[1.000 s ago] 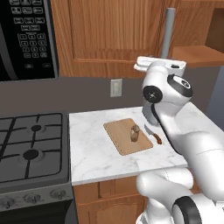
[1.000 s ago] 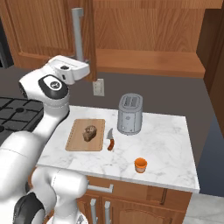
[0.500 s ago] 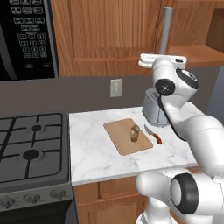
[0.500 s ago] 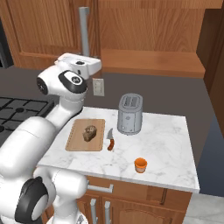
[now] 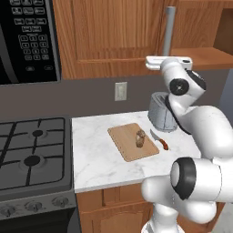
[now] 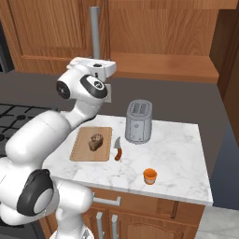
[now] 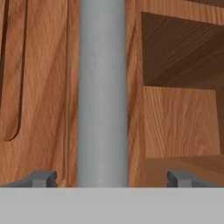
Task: Pick the bread, place it on the cutting board, pick the jam, place it on the counter, and close the cabinet.
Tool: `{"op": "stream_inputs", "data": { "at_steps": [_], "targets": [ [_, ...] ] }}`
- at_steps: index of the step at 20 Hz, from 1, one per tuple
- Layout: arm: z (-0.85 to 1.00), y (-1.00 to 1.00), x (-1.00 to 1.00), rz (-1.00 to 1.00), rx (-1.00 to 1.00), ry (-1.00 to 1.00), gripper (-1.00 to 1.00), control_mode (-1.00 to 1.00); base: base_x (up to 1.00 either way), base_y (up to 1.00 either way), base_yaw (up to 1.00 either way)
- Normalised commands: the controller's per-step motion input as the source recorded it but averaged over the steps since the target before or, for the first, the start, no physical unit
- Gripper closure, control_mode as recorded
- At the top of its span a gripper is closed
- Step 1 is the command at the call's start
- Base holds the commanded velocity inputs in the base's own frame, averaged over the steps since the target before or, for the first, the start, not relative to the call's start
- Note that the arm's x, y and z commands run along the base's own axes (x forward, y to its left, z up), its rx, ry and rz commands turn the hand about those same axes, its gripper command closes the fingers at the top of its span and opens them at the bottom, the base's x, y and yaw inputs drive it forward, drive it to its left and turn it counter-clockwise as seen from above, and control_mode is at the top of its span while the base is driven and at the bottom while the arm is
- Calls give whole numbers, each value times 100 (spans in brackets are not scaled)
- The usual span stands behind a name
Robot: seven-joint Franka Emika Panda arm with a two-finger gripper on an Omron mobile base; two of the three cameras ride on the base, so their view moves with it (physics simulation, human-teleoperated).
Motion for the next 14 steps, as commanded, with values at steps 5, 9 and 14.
{"op": "stream_inputs", "data": {
  "at_steps": [5,9,14],
  "targets": [
    [-1,0,27,8,0,4,-100,-100,0,0,0],
    [0,0,28,7,0,4,-100,-100,0,0,0],
    [0,0,24,7,0,5,-100,-100,0,0,0]
  ]
}}
